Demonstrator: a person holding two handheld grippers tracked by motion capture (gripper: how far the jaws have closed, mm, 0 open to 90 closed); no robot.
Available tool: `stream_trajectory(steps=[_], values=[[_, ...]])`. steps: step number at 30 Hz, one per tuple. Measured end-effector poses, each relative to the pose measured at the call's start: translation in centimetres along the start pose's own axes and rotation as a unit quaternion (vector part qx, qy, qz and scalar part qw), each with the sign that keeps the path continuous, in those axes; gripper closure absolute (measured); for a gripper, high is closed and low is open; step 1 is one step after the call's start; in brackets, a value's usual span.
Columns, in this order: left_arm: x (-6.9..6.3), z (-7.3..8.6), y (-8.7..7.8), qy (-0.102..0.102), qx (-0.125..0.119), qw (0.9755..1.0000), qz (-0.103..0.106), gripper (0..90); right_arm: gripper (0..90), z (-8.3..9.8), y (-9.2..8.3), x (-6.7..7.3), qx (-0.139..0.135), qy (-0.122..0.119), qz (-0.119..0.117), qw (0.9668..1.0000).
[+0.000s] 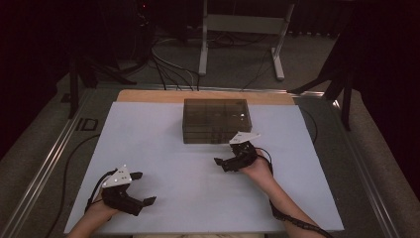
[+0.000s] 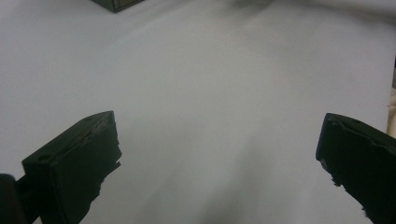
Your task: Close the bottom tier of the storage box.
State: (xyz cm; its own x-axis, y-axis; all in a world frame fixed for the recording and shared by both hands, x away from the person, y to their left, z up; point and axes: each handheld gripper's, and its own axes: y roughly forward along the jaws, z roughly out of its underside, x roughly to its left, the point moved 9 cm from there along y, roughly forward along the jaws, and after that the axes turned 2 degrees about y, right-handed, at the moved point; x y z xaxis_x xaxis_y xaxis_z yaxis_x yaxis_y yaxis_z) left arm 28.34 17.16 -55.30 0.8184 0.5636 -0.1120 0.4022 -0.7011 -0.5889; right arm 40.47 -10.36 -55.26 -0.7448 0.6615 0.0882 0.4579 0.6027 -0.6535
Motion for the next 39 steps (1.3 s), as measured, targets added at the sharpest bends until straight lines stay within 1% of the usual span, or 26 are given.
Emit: stream_trajectory(steps=[2,8,12,14,16,19,23,27,30,32,33,34,36,38,39], values=[[0.0,0.0,0.0,0.001,0.000,1.0000,0.000,0.0,10.6,0.2,-0.1,0.2,-0.003,0.000,-0.007,1.0000],[-0.1,0.0,0.0,0.001,0.000,1.0000,0.002,0.0,10.7,0.8,-0.8,0.4,-0.013,0.000,-0.011,0.9999],[-0.1,0.0,0.0,0.002,0.000,1.0000,0.003,0.0,10.6,1.4,-1.5,0.5,-0.012,-0.010,-0.015,0.9998],[-0.1,0.0,0.0,0.002,-0.001,1.0000,0.003,0.0,10.6,1.6,-1.7,0.6,-0.012,-0.010,-0.016,0.9998],[-0.1,0.0,0.0,0.002,0.000,1.0000,0.004,0.0,10.7,2.0,-2.4,0.7,-0.017,-0.008,-0.023,0.9996],[-0.1,-0.1,0.0,0.002,0.000,1.0000,0.005,0.0,10.6,2.5,-2.8,0.7,-0.021,-0.005,-0.022,0.9995],[-0.1,-0.1,0.1,0.003,0.000,1.0000,0.006,0.0,10.7,3.0,-3.4,0.7,-0.024,-0.002,-0.028,0.9993],[-0.1,-0.1,0.2,0.003,0.001,1.0000,0.007,0.0,10.7,3.4,-4.1,0.9,-0.024,-0.010,-0.033,0.9991],[-0.1,-0.2,0.2,0.004,0.001,1.0000,0.007,0.0,10.7,3.9,-4.7,1.1,-0.022,-0.024,-0.034,0.9989],[-0.1,-0.2,0.2,0.004,0.000,1.0000,0.007,0.0,10.7,4.2,-5.1,1.3,-0.020,-0.030,-0.041,0.9985],[-0.1,-0.2,0.2,0.004,0.000,1.0000,0.007,0.0,10.8,4.4,-5.3,1.3,-0.019,-0.033,-0.039,0.9985],[-0.1,-0.2,0.2,0.005,0.002,1.0000,0.007,0.0,10.8,4.5,-5.5,1.2,-0.019,-0.034,-0.036,0.9986],[-0.1,-0.2,0.2,0.004,0.001,1.0000,0.007,0.0,10.8,4.6,-5.9,1.1,-0.026,-0.029,-0.041,0.9984],[-0.1,-0.2,0.3,0.004,0.001,1.0000,0.007,0.0,10.8,4.8,-6.3,1.1,-0.030,-0.028,-0.040,0.9984],[-0.1,-0.2,0.3,0.004,0.001,1.0000,0.007,0.0,10.8,4.9,-6.5,1.1,-0.028,-0.027,-0.043,0.9983]])
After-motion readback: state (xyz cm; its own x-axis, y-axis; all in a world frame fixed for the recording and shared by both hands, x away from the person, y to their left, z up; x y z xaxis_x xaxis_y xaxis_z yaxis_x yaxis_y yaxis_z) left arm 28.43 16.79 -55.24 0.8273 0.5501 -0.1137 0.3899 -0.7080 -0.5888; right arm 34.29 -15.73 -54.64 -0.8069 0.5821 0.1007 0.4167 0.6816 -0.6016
